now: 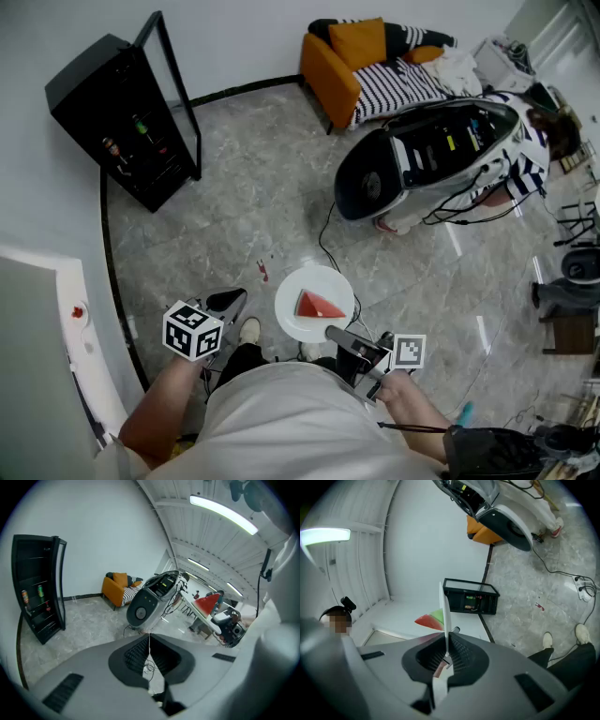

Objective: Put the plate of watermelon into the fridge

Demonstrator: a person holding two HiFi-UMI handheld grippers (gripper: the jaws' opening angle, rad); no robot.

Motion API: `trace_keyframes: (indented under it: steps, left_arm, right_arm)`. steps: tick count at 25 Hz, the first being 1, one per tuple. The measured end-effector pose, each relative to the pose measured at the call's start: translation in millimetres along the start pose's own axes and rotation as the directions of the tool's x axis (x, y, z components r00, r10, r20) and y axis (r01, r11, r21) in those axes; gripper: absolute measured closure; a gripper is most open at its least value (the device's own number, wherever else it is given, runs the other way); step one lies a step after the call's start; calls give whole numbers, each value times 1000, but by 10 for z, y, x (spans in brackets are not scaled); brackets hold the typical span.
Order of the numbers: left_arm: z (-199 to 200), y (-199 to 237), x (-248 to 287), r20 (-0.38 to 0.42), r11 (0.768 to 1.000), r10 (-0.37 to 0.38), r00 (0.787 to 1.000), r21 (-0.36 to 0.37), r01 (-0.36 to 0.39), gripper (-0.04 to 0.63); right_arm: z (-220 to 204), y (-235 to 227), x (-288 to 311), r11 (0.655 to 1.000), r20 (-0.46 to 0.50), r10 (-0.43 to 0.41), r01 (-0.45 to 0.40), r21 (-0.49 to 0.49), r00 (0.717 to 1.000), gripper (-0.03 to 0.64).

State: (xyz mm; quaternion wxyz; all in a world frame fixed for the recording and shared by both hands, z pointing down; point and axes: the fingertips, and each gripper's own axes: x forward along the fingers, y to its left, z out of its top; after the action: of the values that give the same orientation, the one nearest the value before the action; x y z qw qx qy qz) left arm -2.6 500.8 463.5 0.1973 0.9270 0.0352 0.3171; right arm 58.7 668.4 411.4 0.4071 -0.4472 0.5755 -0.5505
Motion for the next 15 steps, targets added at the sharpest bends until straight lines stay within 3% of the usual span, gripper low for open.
trace_keyframes:
  steps: [6,11,15]
  left_arm:
    - [-87,-354,126,49,994,96,994,-52,-93,581]
    - [-217,-665,48,66,981,164,984,-112,-156,582]
    - [-273,-888,4,13,987,150,989,-64,-149,581]
  right_arm:
    - [251,-107,-309,1000,-97,-5,4,-13,995,594]
    - [354,-151,-320,999,-219,-21,12,-42,976,594]
    - [473,-153,-175,997,-277,-20,-2,-79,961,594]
